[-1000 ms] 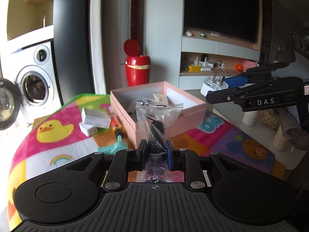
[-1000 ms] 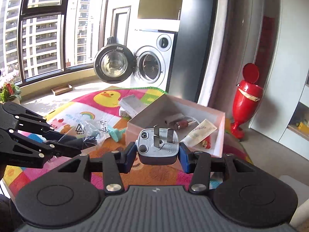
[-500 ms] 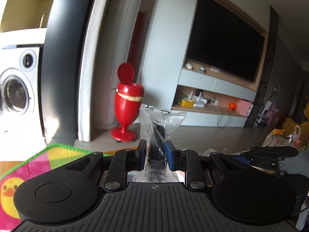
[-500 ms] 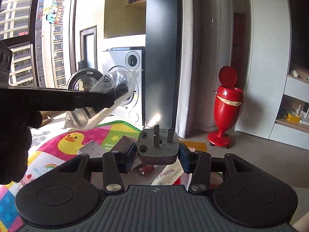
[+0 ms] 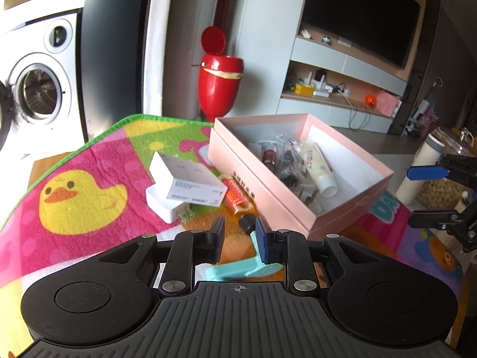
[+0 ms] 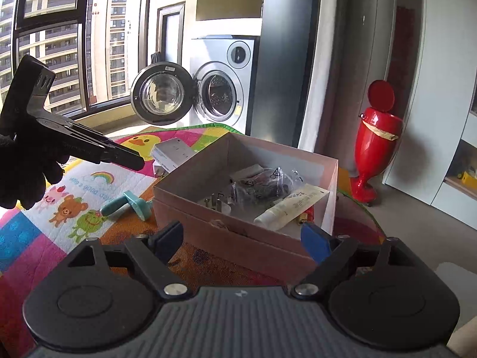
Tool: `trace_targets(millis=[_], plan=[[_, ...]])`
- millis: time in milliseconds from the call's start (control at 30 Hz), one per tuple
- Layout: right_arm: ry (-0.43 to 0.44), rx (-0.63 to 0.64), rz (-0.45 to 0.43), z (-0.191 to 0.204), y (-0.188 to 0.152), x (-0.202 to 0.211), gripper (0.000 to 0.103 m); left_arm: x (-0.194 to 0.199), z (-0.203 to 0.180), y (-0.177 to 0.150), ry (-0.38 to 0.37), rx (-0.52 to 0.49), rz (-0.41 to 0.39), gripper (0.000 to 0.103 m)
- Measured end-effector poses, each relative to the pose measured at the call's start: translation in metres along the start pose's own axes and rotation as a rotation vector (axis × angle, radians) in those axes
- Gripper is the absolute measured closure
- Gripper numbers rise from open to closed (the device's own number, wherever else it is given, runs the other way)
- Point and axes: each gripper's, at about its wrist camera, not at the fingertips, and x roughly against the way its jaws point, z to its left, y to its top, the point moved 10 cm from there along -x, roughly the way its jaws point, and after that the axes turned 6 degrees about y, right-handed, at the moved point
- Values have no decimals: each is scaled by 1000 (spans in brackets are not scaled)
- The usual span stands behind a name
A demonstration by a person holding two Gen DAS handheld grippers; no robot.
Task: Organize rigid objects
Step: 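Drop the bag and plug adapter into the pink box from both tools, then grasp the teal toy with the left tool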
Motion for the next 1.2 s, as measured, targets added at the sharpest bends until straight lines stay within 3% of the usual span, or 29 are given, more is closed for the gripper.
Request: trace_targets(millis=[167, 333, 467, 600, 667, 833, 1067, 1200], plan=[[42, -6, 54, 26, -17, -8, 16, -6, -2, -15, 0, -19, 7, 78], [54, 21, 80, 44, -26, -10, 16, -9, -3, -17, -64, 28, -12, 78], [67, -1, 93, 47, -33, -11, 14, -16, 5, -25, -36, 61, 5, 78], [60, -32, 123, 42, -43, -16, 14, -11, 6, -32, -99, 117, 37, 78], [55, -48, 135, 38, -48, -18, 14, -5, -4, -39, -113, 72, 59, 78], [55, -83, 153, 33, -57, -21, 14, 5, -32, -56, -45, -60, 69, 77], [57, -84, 153, 39, -58, -21, 14, -6, -37, -43, 53, 44, 33, 77], [31, -47, 132, 39, -46, -15, 14, -9, -30, -55, 98, 102, 50, 84]])
